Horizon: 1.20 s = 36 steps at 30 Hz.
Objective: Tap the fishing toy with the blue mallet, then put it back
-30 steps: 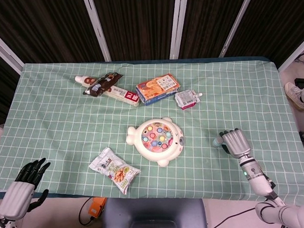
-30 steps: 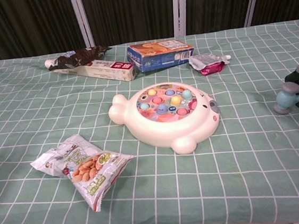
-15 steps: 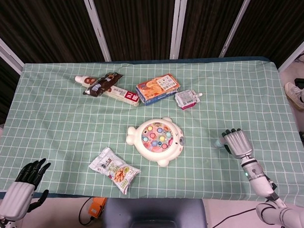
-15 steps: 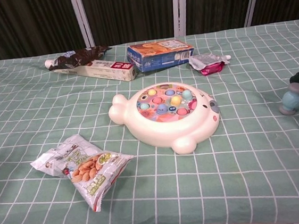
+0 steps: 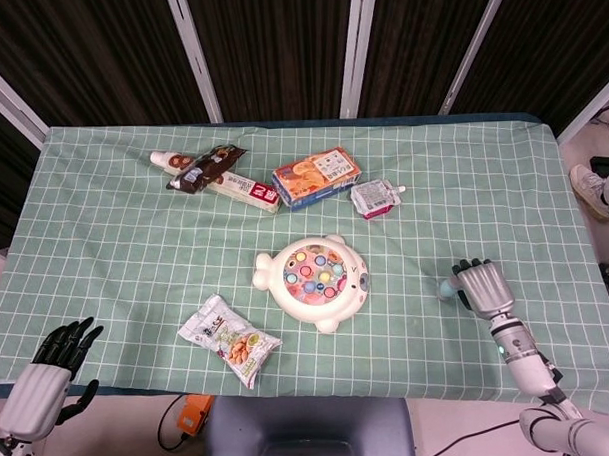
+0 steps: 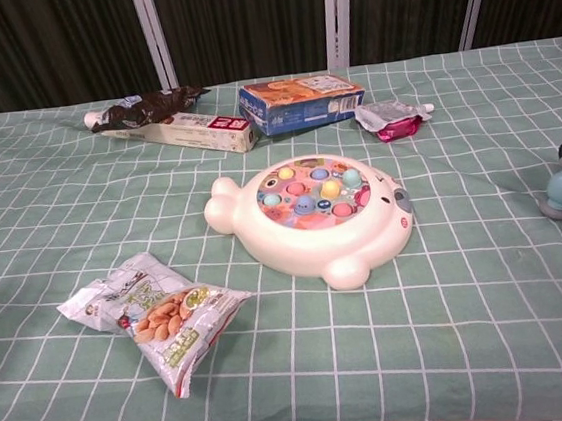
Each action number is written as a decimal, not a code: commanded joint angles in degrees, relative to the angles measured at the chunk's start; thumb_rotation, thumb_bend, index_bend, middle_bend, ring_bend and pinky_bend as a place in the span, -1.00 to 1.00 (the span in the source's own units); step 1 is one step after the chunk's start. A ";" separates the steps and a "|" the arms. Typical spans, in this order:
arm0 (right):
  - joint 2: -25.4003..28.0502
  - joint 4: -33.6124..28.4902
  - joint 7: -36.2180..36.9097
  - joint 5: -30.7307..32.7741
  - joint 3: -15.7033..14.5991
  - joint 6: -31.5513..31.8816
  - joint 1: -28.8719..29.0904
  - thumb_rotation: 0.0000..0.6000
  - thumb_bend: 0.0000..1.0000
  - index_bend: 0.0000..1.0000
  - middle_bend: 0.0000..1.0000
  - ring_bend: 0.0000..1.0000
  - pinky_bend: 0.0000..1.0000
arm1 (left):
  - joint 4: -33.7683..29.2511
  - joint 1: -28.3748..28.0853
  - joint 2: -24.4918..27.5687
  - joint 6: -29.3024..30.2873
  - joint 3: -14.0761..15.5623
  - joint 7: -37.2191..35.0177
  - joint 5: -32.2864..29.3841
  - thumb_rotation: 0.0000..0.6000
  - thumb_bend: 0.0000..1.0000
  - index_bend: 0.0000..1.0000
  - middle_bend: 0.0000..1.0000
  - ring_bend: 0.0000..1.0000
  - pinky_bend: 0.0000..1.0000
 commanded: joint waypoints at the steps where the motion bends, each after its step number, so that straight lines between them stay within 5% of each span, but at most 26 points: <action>1: 0.20 0.17 0.33 -0.32 0.17 -0.13 -0.29 1.00 0.36 0.16 0.06 0.01 0.40 | 0.01 -0.01 -0.03 -0.02 0.00 0.08 0.00 1.00 -0.22 -1.00 -1.00 -1.00 -0.78; 36: -1.38 4.93 3.73 -3.36 1.92 1.28 -3.44 1.00 0.04 -0.08 -0.03 -0.02 0.44 | -0.12 -0.06 -0.16 -0.15 0.25 0.63 0.21 1.00 -0.22 -1.00 -0.98 -1.00 -0.78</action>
